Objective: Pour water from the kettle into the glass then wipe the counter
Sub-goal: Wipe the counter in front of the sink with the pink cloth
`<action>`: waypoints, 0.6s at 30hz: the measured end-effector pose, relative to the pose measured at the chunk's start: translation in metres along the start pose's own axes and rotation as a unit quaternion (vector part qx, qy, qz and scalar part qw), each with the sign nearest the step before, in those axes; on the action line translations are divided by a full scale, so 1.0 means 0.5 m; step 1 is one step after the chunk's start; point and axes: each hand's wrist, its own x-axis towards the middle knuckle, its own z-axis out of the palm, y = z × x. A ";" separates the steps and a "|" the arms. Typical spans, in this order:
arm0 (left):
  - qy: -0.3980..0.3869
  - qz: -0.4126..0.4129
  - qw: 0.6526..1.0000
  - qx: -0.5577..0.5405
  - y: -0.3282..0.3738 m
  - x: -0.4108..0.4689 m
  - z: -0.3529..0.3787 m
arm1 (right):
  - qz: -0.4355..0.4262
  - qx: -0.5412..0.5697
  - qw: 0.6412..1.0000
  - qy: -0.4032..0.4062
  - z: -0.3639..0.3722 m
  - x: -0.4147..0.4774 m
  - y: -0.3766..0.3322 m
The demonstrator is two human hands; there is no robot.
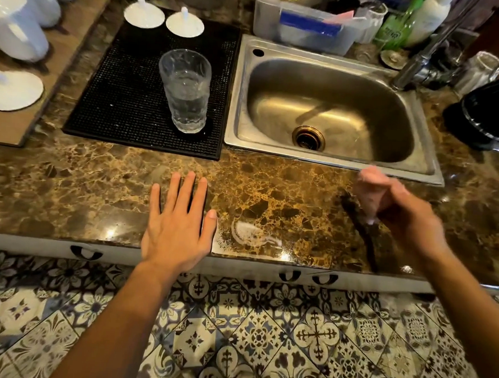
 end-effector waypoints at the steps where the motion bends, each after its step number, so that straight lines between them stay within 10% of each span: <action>1: -0.001 0.002 1.000 -0.001 -0.001 0.000 0.001 | 0.003 -0.033 0.999 0.014 0.009 -0.019 0.021; 18: 0.118 0.001 0.954 -0.277 -0.024 -0.044 -0.038 | -0.102 -0.253 0.960 -0.061 0.424 -0.122 0.087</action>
